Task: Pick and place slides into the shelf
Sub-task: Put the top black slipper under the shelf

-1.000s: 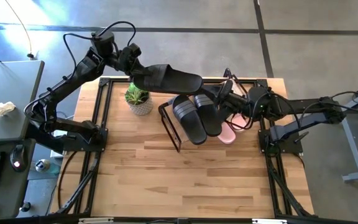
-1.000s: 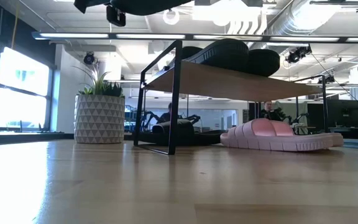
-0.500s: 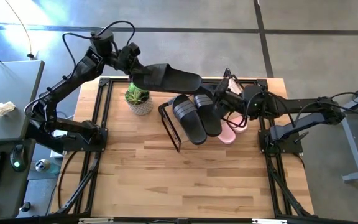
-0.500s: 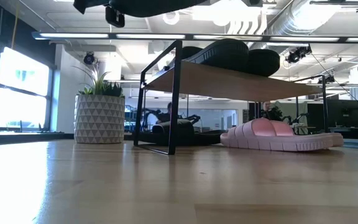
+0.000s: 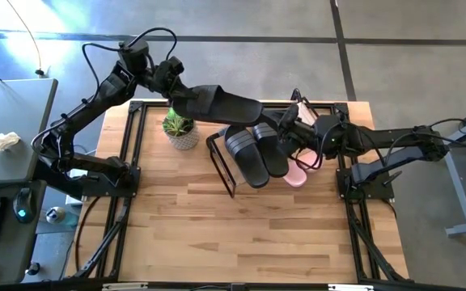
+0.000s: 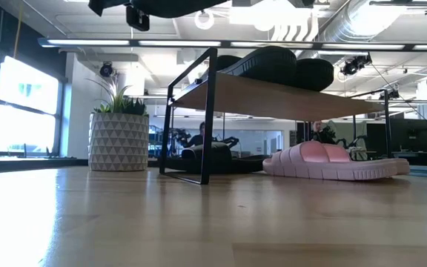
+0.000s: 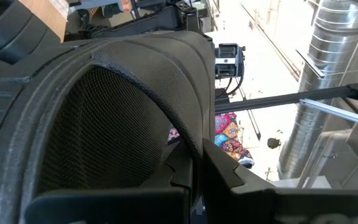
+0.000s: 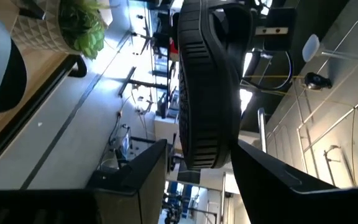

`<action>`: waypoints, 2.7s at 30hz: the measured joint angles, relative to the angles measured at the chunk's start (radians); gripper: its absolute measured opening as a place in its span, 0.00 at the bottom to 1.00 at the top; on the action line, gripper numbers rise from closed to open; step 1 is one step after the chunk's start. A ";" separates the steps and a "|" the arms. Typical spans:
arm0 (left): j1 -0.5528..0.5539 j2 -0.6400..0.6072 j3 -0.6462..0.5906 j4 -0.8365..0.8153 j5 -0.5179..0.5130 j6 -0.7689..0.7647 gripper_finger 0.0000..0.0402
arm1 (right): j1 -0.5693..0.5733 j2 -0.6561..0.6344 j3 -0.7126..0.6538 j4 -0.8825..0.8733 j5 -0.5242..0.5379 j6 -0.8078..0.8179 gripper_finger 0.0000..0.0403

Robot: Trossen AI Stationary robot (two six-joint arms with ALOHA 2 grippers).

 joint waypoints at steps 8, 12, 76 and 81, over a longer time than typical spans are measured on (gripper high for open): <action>0.000 0.000 0.000 0.000 0.001 0.000 0.01 | 0.000 0.000 0.000 0.023 -0.018 -0.019 0.42; 0.000 0.000 0.000 0.000 0.003 0.000 0.01 | 0.000 0.000 0.000 0.057 -0.062 -0.033 0.42; -0.071 0.008 0.000 -0.010 -0.046 0.021 0.01 | 0.013 0.041 -0.001 0.118 -0.046 0.051 0.27; -0.071 0.009 0.000 -0.011 -0.049 0.021 0.01 | 0.013 0.040 -0.001 0.128 -0.041 0.081 0.28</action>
